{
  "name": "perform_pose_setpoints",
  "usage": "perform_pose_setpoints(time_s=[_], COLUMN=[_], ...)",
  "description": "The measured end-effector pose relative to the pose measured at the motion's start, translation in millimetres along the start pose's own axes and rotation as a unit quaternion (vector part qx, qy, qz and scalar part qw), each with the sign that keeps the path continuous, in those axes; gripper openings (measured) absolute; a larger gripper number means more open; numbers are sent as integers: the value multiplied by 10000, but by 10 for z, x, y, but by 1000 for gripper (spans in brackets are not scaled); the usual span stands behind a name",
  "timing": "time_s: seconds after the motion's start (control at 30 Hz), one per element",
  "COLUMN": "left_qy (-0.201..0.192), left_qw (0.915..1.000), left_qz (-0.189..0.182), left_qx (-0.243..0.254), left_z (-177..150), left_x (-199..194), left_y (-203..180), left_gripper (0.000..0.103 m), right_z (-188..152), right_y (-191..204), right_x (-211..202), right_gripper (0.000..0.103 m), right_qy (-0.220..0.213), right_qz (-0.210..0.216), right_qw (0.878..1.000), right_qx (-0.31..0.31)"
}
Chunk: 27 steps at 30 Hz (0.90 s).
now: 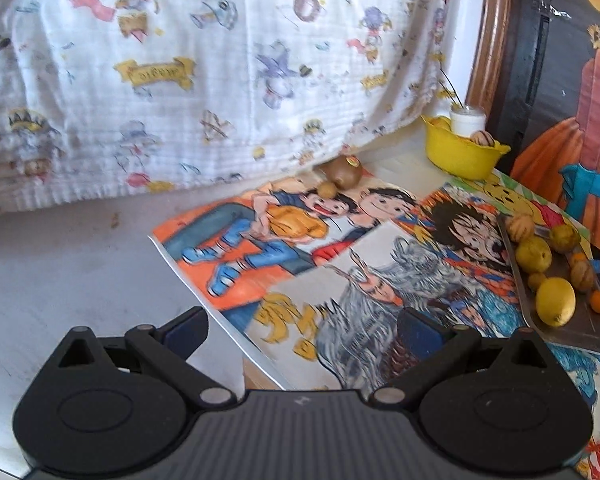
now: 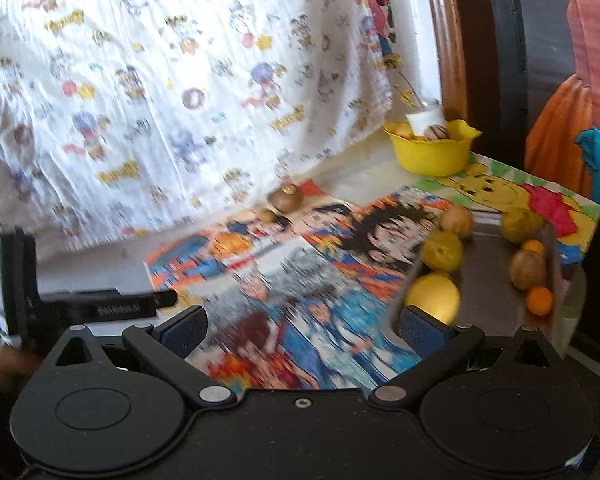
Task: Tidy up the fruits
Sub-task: 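Move both open tools back toward the kiwi lying on the table, then grasp the brown kiwi with the right tool while the left tool grasps the small brown fruit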
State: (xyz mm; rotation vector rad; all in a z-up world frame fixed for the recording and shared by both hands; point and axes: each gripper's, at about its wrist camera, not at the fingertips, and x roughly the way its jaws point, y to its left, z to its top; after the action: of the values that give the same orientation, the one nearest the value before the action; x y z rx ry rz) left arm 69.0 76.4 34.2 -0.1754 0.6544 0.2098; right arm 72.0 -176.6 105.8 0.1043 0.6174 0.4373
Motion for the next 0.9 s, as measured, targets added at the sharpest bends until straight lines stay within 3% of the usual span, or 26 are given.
perform_pose_setpoints(time_s=[0.17,0.33,0.5,0.63,0.77,0.9], left_qy=[-119,-394,-948,-1323,-1447,-1255], left_qw=[9999,9989,9946,9902,9882,9907], left_qz=[34,-9,40,85,104,12], left_qx=[51,257,416,442,498,520], left_z=[129,344,664,914,1083,1080], left_x=[-21,-102,-310,-457,-457,-249], left_y=[63,108,206,285,324,319], left_gripper=[103,103,103,103,103,103], right_z=[251,737,1607,2377,2848,2810], right_y=[141,346,529,718,880,713], right_x=[23,-47,-194,-210,-134,250], right_gripper=[102,102,102,102,103,103], right_qy=[-27,-242,-457,-462,-797,-663], right_qz=[257,517,1141,1366,1339,1532], right_qw=[9996,9983,9924,9896,9852,9746], right_qx=[67,-120,-23,13,-716,-1495])
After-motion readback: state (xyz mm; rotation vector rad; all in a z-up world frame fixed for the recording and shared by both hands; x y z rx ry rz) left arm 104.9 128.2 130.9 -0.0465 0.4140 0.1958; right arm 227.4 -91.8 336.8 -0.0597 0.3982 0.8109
